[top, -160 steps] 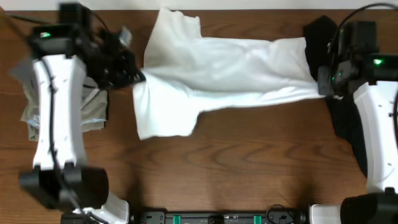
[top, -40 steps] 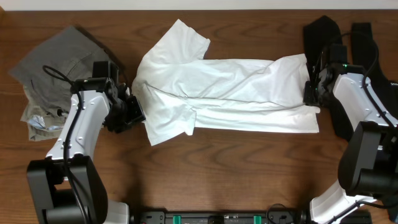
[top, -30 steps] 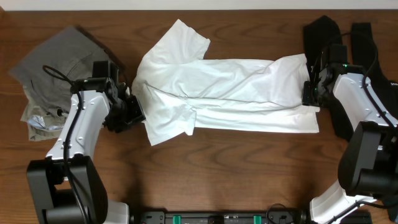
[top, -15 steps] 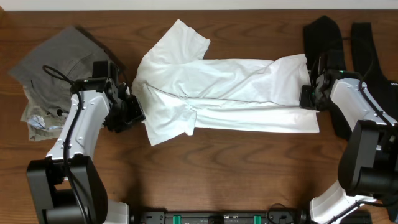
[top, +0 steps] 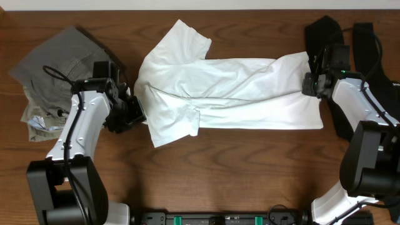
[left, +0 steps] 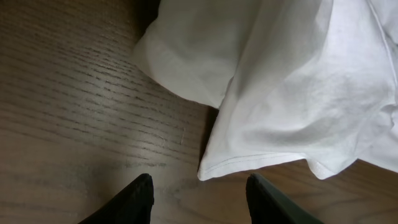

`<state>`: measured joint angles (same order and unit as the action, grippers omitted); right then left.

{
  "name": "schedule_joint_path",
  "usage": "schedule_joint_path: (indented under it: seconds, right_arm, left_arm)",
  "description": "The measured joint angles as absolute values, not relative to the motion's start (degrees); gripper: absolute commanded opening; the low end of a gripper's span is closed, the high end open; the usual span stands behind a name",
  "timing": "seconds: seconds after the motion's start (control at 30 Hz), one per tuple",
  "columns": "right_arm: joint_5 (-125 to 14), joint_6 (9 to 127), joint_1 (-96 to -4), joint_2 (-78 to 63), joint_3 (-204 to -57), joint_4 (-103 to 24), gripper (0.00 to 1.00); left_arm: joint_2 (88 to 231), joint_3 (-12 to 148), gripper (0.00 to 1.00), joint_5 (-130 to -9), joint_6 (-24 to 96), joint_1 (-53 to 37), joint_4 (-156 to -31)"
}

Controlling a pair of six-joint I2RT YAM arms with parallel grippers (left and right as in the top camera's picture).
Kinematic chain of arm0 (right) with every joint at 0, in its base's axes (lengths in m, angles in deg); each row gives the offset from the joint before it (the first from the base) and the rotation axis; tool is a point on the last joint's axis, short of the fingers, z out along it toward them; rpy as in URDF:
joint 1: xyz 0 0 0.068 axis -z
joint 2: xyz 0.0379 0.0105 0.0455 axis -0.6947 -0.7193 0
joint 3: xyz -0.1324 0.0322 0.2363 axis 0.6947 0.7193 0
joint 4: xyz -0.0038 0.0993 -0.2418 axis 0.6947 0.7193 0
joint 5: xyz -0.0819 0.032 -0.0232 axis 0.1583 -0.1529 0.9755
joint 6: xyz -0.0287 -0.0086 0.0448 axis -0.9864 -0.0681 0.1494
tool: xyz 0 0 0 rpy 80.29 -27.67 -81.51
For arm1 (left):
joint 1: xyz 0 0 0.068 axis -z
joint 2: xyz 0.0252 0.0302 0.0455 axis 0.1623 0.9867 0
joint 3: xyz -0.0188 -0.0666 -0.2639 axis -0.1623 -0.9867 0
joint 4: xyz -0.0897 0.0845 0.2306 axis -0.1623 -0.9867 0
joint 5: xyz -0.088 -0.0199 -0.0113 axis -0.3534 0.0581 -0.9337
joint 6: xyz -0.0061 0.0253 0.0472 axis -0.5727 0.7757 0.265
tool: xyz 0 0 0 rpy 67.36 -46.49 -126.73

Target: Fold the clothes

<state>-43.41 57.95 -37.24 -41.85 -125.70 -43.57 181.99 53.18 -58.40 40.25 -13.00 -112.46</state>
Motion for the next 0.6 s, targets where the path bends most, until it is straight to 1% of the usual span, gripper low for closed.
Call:
schedule_joint_path:
  seconds: [0.03, 0.07, 0.27, 0.6]
  right_arm:
    - [-43.4, 58.1, -37.2, -41.9, -125.7, -43.5, 0.47]
    - [-43.4, 58.2, -37.2, -41.9, -125.7, -43.2, 0.49]
    - [-43.4, 58.5, -37.2, -41.9, -125.7, -38.7, 0.51]
    - [-43.4, 58.5, -37.2, -41.9, -125.7, -30.8, 0.50]
  left_arm:
    - [182.0, 53.2, 0.51, -58.4, 40.2, -13.0, -112.5]
    - [182.0, 53.2, 0.51, -58.4, 40.2, -13.0, -112.5]
    - [182.0, 53.2, 0.51, -58.4, 40.2, -13.0, -112.5]
    - [182.0, 53.2, 0.51, -58.5, 40.2, -13.0, -114.7]
